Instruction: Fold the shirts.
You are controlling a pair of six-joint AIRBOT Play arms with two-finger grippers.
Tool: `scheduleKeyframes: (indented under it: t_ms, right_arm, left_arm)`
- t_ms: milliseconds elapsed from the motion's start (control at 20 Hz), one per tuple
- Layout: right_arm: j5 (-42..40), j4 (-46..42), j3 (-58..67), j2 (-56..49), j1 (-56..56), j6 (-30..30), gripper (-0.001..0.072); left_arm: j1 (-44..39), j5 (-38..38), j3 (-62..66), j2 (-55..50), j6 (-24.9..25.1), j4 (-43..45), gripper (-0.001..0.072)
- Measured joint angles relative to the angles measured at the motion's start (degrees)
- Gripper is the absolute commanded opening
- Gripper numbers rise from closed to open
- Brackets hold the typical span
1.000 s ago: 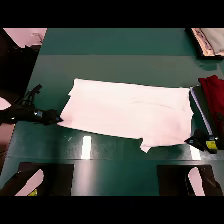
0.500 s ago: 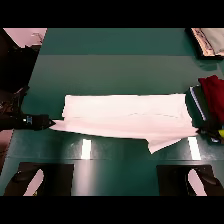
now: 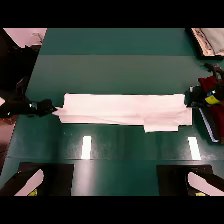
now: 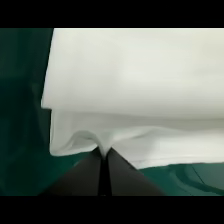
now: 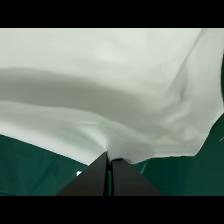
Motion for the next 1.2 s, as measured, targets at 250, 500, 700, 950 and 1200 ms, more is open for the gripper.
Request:
scheduleKeyframes:
  t_ms: [250, 500, 700, 950, 1200]
  right_arm:
    - [-0.02, -0.17, 9.01, -9.97, 0.63, 0.37, 0.0012]
    - [-0.92, -0.17, 13.62, -17.33, 0.7, 0.7, 0.0012]
    - [-3.63, 0.55, 15.78, -21.35, 0.72, 0.9, 0.0221]
    - [-7.78, 11.8, 19.19, -24.39, -2.29, -0.39, 0.0512]
    - [-4.2, 19.65, 18.32, -22.86, -9.66, -5.57, 0.0512]
  left_arm:
    - [-0.04, 1.2, 10.01, -13.9, 0.79, -3.13, 0.0023]
    - [-2.05, 2.49, 17.42, -24.79, 2.8, -5.42, 0.0024]
    - [-3.98, 5.92, 21.16, -28.74, 3.23, -6.23, 0.0544]
    - [-4.7, 6.88, 25.9, -29.9, 3.08, -7.17, 0.062]
    - [-5.14, -0.46, 30.45, -29.9, 3.08, -7.54, 0.003]
